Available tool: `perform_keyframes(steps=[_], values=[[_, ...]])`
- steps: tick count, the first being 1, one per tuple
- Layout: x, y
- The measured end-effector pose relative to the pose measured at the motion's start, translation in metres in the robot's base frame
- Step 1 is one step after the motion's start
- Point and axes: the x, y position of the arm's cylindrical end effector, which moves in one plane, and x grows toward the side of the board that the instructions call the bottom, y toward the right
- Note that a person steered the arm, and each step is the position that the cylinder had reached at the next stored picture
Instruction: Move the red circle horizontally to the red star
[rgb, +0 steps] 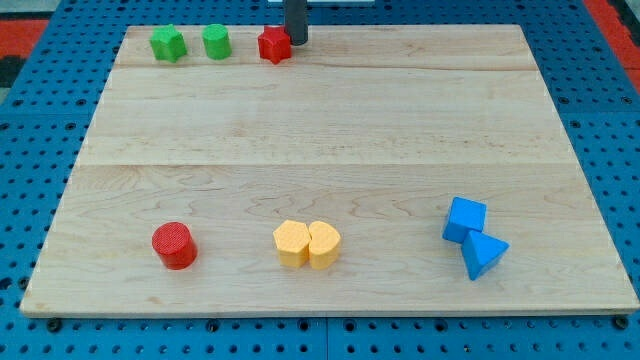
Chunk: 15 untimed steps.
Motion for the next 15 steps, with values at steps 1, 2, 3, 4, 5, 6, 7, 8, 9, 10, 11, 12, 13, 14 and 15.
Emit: perform_keyframes(steps=[1, 2, 3, 4, 5, 6, 7, 8, 9, 10, 11, 12, 13, 14, 15], values=[[-0.002, -0.012], [-0.014, -0.016], [-0.007, 0.038], [0.081, 0.089], [0.162, 0.068], [0.197, -0.013], [0.237, -0.093], [0.294, -0.172], [0.384, -0.185], [0.393, -0.142], [0.349, -0.127], [0.304, -0.126], [0.276, -0.121], [0.255, -0.115], [0.272, -0.104]])
